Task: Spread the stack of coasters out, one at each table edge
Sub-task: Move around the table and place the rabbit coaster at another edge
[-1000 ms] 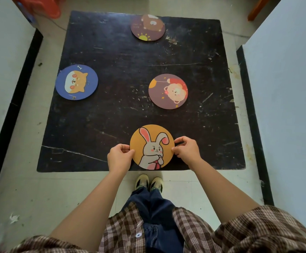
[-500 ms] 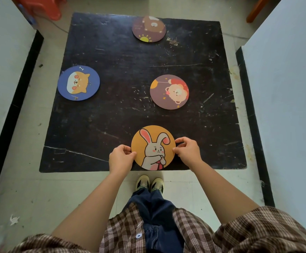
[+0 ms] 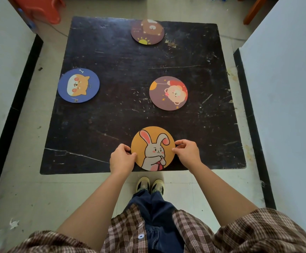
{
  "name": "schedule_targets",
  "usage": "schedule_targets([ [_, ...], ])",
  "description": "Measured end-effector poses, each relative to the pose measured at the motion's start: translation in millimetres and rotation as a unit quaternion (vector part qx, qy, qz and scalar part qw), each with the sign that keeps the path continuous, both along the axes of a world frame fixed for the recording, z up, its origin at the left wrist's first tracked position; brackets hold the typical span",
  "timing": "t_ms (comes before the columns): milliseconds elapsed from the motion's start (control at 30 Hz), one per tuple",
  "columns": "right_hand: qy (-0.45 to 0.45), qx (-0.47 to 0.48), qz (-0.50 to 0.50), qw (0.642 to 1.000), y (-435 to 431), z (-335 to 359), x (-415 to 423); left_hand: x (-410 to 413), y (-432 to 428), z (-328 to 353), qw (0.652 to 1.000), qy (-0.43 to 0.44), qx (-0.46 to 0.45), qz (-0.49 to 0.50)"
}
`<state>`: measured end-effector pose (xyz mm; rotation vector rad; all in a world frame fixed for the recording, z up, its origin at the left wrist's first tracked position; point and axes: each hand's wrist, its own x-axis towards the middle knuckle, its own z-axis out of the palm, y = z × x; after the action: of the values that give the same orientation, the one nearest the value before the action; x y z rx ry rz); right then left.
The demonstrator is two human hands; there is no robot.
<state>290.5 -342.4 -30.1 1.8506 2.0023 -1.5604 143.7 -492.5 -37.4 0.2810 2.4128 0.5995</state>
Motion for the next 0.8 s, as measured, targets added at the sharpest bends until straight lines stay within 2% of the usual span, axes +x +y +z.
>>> schedule_targets([
  [233, -0.010, 0.014, 0.027, 1.000, 0.8, 2.0, 0.0, -4.2, 2.1, -0.2, 1.000, 0.001, -0.018, -0.021],
  [467, -0.039, 0.039, 0.073, 0.996, 5.9, 11.5, 3.4, -6.0, 19.3, 6.8, 0.995, 0.061, -0.021, -0.078],
  [600, -0.053, 0.052, 0.088, 0.993, 16.3, 19.7, 11.1, 6.3, 45.2, 15.0, 0.986, 0.099, -0.002, -0.137],
  [800, -0.068, 0.089, 0.103, 0.988, 44.7, 24.6, 34.8, 43.3, 90.1, 24.1, 0.974, 0.092, 0.040, -0.203],
])
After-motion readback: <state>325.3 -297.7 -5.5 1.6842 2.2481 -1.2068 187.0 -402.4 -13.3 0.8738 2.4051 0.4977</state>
